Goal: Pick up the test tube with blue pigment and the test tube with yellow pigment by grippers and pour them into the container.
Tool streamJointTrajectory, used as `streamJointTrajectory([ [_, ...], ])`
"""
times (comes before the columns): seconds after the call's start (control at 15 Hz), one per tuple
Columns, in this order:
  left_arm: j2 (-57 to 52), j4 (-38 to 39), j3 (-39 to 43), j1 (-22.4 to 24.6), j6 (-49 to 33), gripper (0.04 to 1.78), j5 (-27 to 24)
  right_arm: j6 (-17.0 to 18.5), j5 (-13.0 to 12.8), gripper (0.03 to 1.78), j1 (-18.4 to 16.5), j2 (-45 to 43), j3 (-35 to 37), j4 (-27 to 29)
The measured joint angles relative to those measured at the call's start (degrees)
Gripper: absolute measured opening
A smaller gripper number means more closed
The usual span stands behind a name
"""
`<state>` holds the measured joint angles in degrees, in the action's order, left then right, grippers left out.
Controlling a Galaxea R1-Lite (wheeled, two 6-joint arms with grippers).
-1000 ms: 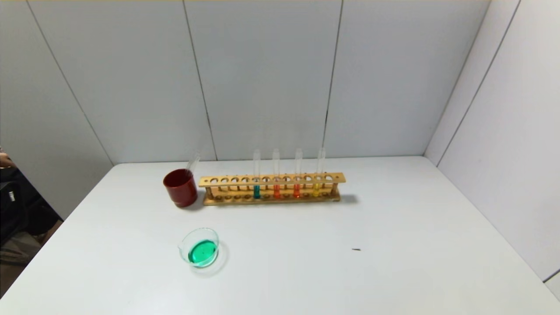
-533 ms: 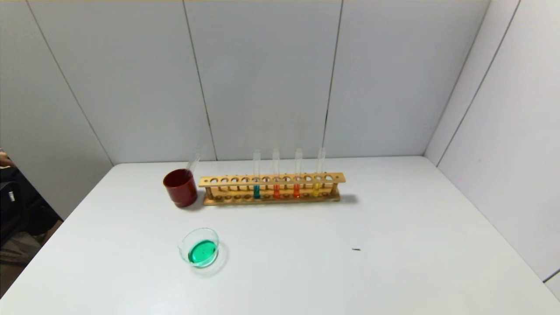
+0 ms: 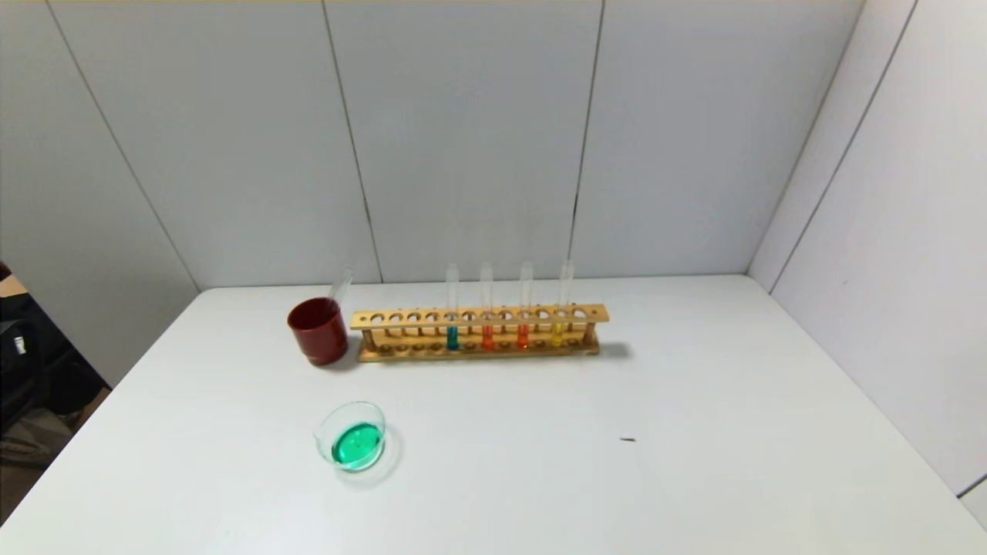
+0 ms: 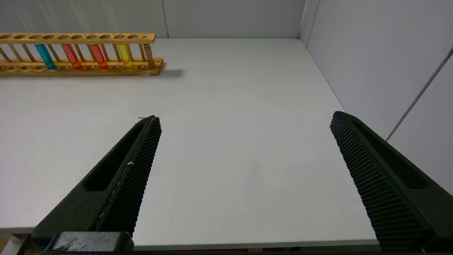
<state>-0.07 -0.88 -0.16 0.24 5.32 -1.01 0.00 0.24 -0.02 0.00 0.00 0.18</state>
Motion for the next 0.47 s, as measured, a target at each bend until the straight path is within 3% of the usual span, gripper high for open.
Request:
streamJointTrajectory([
  [0.47, 0.0, -0.3, -0.1, 0.0, -0.1, 1.74, -1.0, 0.0, 0.0, 1.75, -0.1, 0.0, 0.0, 0.0],
])
